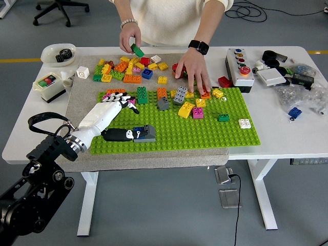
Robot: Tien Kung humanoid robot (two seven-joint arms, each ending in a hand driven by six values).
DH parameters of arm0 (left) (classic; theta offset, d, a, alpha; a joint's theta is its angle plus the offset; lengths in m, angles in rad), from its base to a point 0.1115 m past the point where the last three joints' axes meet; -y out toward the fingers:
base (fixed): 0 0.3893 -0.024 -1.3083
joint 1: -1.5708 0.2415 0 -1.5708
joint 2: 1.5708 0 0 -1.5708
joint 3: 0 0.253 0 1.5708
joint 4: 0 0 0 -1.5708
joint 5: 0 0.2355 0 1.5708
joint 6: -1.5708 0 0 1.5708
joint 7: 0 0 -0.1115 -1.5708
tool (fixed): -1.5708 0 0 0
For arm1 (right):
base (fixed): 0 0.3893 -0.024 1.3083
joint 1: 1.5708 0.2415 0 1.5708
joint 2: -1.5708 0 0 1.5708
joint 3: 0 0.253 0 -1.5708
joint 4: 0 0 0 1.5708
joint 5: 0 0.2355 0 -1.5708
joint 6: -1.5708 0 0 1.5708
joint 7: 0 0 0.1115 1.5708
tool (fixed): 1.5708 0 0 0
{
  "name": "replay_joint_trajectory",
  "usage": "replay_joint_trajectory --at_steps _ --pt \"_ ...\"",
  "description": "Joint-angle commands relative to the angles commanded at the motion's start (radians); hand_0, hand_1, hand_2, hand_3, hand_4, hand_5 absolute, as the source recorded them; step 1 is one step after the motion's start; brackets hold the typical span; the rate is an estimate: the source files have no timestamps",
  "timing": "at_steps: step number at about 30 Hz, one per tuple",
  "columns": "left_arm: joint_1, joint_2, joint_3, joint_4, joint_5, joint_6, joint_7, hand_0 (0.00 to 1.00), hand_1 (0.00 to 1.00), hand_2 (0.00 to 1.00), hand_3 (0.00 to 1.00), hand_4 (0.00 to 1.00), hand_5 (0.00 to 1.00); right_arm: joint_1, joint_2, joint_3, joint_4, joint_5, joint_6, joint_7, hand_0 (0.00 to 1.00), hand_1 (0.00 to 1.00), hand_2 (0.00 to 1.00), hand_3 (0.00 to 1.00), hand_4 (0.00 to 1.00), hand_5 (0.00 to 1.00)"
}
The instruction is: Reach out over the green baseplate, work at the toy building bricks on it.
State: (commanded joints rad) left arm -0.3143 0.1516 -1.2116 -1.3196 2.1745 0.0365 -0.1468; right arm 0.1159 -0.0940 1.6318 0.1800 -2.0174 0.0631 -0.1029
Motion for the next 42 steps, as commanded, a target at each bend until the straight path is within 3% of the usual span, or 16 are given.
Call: replay_joint_trajectory --at_steps 2,3,8,9,14,15,26,27,38,39,42 --pt "0.000 0.003 -0.009 -0.004 0.000 0.004 -0.003 0.998 0.868 0.831 0.684 0.947 0.511 0.000 0.000 0.001 0.000 -0.001 0.000 0.000 0.736 0.615 0.635 0.540 0.769 0.488" --pt "-0.001 0.006 -0.023 -0.008 0.001 0.007 -0.009 0.921 0.870 0.835 0.837 0.922 0.389 0.001 0.000 0.003 0.000 -0.001 0.000 0.000 0.736 0.615 0.635 0.540 0.769 0.489" --pt "-0.005 0.019 -0.047 -0.012 0.001 0.019 -0.033 0.921 0.870 0.835 0.837 0.922 0.389 0.003 -0.003 0.009 0.000 -0.002 -0.001 0.000 0.736 0.615 0.635 0.540 0.769 0.489" --pt "-0.005 0.020 -0.048 -0.012 0.000 0.020 -0.035 0.865 0.869 0.866 0.914 0.779 0.066 0.003 -0.003 0.009 0.000 -0.002 -0.001 0.000 0.735 0.615 0.635 0.540 0.769 0.488" --pt "-0.011 0.028 -0.057 -0.009 -0.023 0.023 -0.069 0.865 0.869 0.866 0.914 0.779 0.066 0.006 -0.002 0.011 0.000 0.002 -0.002 0.000 0.735 0.615 0.635 0.540 0.769 0.488" --pt "-0.013 0.029 -0.058 -0.009 -0.024 0.022 -0.072 0.845 0.876 0.893 0.923 0.744 0.008 0.006 -0.001 0.011 0.000 0.003 -0.002 0.000 0.735 0.616 0.635 0.540 0.769 0.489" --pt "-0.022 0.037 -0.086 -0.005 -0.020 0.041 -0.094 0.856 0.883 0.882 0.902 0.732 0.002 0.006 0.000 0.009 0.000 0.011 -0.004 0.001 0.735 0.616 0.634 0.540 0.769 0.489" --pt "-0.023 0.038 -0.086 -0.004 -0.020 0.041 -0.094 0.840 0.846 0.812 0.852 0.722 0.002 0.006 0.000 0.009 0.000 0.012 -0.004 0.001 0.736 0.615 0.634 0.540 0.769 0.489" --pt "-0.034 0.039 -0.085 0.000 -0.080 0.092 -0.133 0.785 0.795 0.756 0.797 0.663 0.002 0.004 0.003 0.008 0.000 0.016 -0.004 0.000 0.735 0.615 0.634 0.540 0.769 0.489" --pt "-0.035 0.040 -0.085 -0.002 -0.087 0.096 -0.137 0.694 0.758 0.684 0.718 0.420 0.002 0.004 0.004 0.008 0.000 0.016 -0.004 0.000 0.735 0.615 0.634 0.540 0.769 0.489" --pt "-0.039 0.043 -0.087 -0.007 -0.103 0.100 -0.143 0.694 0.758 0.684 0.718 0.420 0.002 0.004 0.003 0.009 0.000 0.017 -0.005 0.001 0.735 0.615 0.634 0.540 0.769 0.489"
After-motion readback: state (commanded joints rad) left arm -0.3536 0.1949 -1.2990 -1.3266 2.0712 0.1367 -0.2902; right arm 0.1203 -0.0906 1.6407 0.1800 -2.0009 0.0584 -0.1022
